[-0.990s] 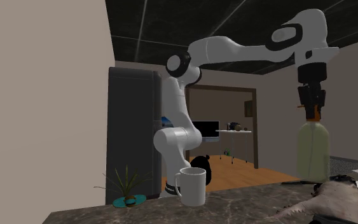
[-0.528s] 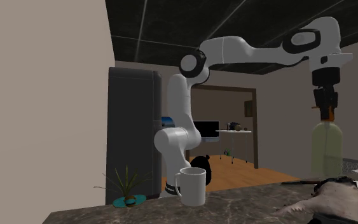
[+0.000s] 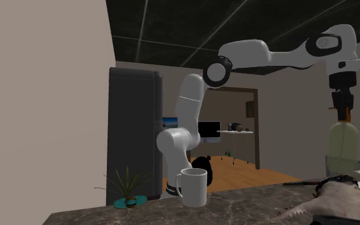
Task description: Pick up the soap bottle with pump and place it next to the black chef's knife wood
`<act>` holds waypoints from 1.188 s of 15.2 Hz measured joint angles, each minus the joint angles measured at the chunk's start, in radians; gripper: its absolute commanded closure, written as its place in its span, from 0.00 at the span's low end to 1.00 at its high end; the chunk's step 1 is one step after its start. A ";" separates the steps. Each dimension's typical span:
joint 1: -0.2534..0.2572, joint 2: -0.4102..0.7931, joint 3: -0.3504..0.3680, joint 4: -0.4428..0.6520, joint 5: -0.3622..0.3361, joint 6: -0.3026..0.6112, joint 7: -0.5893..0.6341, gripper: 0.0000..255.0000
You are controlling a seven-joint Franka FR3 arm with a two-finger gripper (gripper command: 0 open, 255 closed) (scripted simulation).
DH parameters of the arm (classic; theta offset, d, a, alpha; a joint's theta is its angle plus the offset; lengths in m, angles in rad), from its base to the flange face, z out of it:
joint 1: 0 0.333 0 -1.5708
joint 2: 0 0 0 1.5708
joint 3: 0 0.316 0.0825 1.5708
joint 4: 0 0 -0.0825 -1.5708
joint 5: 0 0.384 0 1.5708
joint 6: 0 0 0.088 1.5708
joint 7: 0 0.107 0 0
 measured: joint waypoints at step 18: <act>-0.007 -0.003 -0.001 -0.186 0.000 0.182 0.021 1.00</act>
